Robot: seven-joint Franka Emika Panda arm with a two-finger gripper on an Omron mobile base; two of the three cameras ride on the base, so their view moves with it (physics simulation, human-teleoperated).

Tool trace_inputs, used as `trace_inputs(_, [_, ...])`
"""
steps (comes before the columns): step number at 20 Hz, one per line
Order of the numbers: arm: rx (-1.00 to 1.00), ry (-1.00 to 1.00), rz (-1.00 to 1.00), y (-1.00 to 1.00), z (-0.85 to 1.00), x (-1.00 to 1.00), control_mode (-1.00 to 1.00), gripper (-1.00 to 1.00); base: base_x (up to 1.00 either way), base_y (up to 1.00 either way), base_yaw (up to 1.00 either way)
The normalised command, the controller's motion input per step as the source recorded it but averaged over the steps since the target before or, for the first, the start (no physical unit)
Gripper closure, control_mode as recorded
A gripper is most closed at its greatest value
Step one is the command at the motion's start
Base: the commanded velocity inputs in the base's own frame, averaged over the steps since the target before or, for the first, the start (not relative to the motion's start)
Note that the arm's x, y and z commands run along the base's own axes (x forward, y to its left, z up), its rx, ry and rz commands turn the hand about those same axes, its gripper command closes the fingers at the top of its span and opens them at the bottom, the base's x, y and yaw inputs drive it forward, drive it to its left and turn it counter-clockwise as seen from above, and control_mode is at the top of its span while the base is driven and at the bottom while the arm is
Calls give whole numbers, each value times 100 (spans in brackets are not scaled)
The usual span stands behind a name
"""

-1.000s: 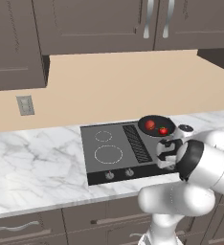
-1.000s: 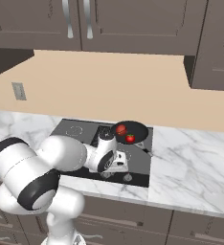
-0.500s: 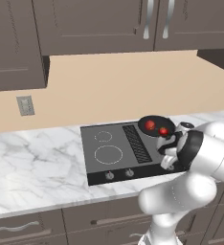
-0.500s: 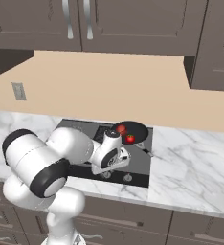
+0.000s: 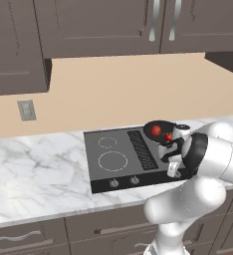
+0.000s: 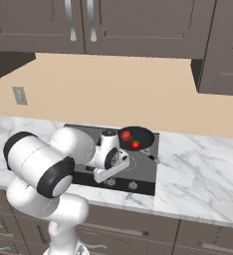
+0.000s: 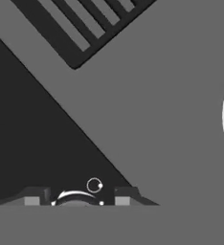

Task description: Place the pan on the rear right burner on the stove. Then place the tomato and the onion in the pan and turn on the rear right burner.

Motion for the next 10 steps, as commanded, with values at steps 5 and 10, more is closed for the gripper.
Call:
trace_inputs(5, [-19, -11, 48, 24, -50, -45, -100, 100, 0, 0, 0])
trace_inputs(10, [-11, -13, 48, 0, -44, -57, -100, 100, 0, 0, 0])
